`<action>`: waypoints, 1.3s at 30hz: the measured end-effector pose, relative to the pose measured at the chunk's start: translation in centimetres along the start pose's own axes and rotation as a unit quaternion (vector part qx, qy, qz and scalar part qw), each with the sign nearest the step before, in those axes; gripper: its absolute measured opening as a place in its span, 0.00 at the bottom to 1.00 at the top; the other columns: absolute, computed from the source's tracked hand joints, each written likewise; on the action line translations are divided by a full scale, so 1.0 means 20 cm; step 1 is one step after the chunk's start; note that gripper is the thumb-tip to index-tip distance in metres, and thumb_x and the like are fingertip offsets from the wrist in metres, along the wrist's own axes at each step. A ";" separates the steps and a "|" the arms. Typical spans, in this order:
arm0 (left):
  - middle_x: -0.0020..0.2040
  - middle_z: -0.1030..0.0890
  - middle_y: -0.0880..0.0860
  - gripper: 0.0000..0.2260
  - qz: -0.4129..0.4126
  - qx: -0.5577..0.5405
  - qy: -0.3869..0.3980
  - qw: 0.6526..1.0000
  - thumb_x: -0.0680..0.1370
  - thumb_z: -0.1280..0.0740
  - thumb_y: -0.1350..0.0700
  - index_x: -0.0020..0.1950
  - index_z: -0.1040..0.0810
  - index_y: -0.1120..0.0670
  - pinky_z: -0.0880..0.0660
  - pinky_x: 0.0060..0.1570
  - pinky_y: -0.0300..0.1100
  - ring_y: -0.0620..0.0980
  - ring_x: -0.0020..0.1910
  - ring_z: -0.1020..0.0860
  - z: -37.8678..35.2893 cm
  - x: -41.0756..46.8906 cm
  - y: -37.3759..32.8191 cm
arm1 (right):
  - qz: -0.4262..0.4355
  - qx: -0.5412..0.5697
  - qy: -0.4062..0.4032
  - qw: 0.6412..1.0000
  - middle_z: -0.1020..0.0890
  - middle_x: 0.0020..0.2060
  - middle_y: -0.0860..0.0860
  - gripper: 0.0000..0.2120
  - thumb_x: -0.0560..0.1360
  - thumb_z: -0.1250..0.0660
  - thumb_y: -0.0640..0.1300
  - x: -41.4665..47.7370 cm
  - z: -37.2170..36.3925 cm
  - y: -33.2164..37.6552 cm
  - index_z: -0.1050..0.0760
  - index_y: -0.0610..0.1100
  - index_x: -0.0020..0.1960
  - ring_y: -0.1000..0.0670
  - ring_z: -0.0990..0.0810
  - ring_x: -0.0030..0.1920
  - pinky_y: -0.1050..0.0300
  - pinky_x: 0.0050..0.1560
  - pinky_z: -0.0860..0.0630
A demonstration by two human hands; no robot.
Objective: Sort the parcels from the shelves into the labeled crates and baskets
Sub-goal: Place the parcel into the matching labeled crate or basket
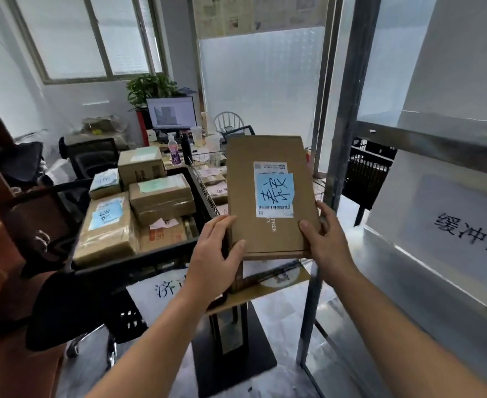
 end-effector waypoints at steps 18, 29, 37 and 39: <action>0.70 0.31 0.45 0.22 0.184 0.158 0.025 0.970 0.79 0.35 0.48 0.73 0.32 0.49 0.40 0.72 0.42 0.45 0.71 0.38 -0.26 1.08 0.71 | -0.018 -0.241 0.116 0.963 0.22 0.67 0.43 0.29 0.79 0.30 0.48 1.88 -0.53 -0.16 0.35 0.53 0.78 0.40 0.21 0.60 0.46 0.64 0.24; 0.71 0.33 0.45 0.23 0.221 0.183 0.056 0.956 0.79 0.35 0.45 0.72 0.32 0.47 0.44 0.73 0.42 0.44 0.73 0.41 -0.34 1.26 0.95 | 0.128 -0.513 0.234 0.816 0.41 0.81 0.47 0.30 0.78 0.38 0.67 2.19 -0.84 -0.34 0.37 0.61 0.78 0.39 0.50 0.81 0.31 0.77 0.47; 0.74 0.37 0.45 0.25 0.208 0.216 0.067 0.952 0.77 0.38 0.40 0.73 0.33 0.45 0.46 0.73 0.44 0.46 0.74 0.47 -0.39 1.30 1.00 | 0.077 -0.561 0.358 0.743 0.55 0.83 0.55 0.36 0.73 0.48 0.78 2.14 -0.97 -0.40 0.51 0.71 0.78 0.39 0.60 0.82 0.17 0.69 0.54; 0.74 0.38 0.44 0.25 0.204 0.223 0.069 0.951 0.77 0.37 0.41 0.74 0.33 0.45 0.46 0.74 0.45 0.46 0.74 0.48 -0.39 1.30 1.01 | 0.077 -0.568 0.356 0.738 0.53 0.83 0.54 0.36 0.74 0.47 0.77 2.16 -0.98 -0.39 0.50 0.71 0.78 0.38 0.58 0.82 0.16 0.69 0.53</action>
Point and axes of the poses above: each hand's wrist, its own x-axis towards the middle knuckle, its own z-axis out of the back of the hand, y = z × x, the point moved 3 cm from there along x, towards the middle knuckle
